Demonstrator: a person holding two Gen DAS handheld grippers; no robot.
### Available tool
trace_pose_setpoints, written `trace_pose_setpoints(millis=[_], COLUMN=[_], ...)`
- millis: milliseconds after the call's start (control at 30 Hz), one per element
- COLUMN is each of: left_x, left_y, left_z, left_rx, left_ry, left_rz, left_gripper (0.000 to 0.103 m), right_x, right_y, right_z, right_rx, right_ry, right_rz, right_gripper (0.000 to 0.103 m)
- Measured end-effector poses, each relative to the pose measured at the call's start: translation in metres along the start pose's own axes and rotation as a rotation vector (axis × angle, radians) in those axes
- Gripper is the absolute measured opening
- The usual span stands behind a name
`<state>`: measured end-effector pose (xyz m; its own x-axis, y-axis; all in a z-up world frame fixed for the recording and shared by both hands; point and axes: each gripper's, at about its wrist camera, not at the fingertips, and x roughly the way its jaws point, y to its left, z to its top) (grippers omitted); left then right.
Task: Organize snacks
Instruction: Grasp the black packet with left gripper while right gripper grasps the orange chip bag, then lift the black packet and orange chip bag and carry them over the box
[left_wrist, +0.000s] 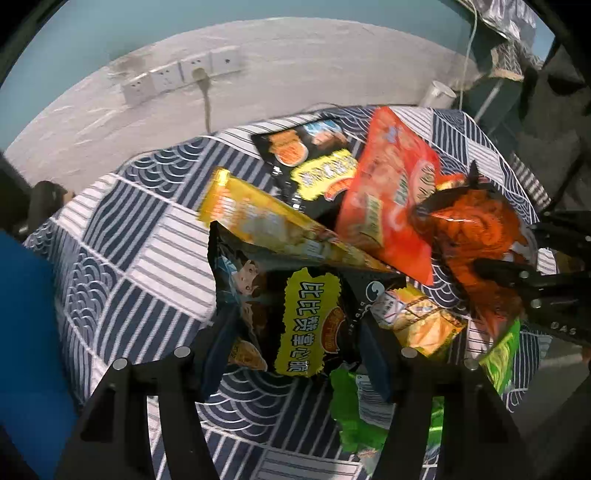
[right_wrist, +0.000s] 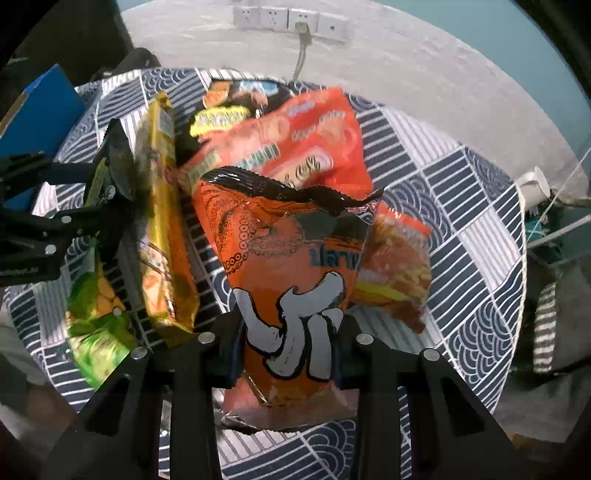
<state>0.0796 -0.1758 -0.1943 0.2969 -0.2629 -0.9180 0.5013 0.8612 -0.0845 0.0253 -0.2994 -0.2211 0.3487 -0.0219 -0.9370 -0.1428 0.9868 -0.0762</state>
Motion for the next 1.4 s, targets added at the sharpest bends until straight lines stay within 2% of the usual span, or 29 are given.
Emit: trace_pose_setpoints(millis=[167,367,567,867,1400], left_x=[-0.02,-0.055,-0.082,-0.118,-0.171], left_y=[0.006,0.001,0.006,0.011,0.034], left_z=[-0.003,-0.004,-0.001,-0.02,-0.049], left_rx=[-0.003,0.053,0.071,0.113,0.089], left_ry=[-0.03,-0.11,-0.171,-0.202,-0.256], left_rz=[0.015,0.082,0.107,0.161,0.229], left_gripper=[0.064,0.064,0.064,0.064,0.064], right_x=[-0.02,-0.045,-0.073,-0.105,-0.131], right_y=[0.008,0.013,0.02,0.044,0.105], right_z=[0.005,0.013,0.018,0.027,0.049], right_rx=[-0.019,-0.045,-0.052,-0.089,-0.168], right_ry=[-0.029,-0.071,-0.116,-0.163,-0.214], right_rz=[-0.006,-0.025,-0.022,0.01,0.077], right_gripper=[0.033,0.033,0.033,0.033,0.033])
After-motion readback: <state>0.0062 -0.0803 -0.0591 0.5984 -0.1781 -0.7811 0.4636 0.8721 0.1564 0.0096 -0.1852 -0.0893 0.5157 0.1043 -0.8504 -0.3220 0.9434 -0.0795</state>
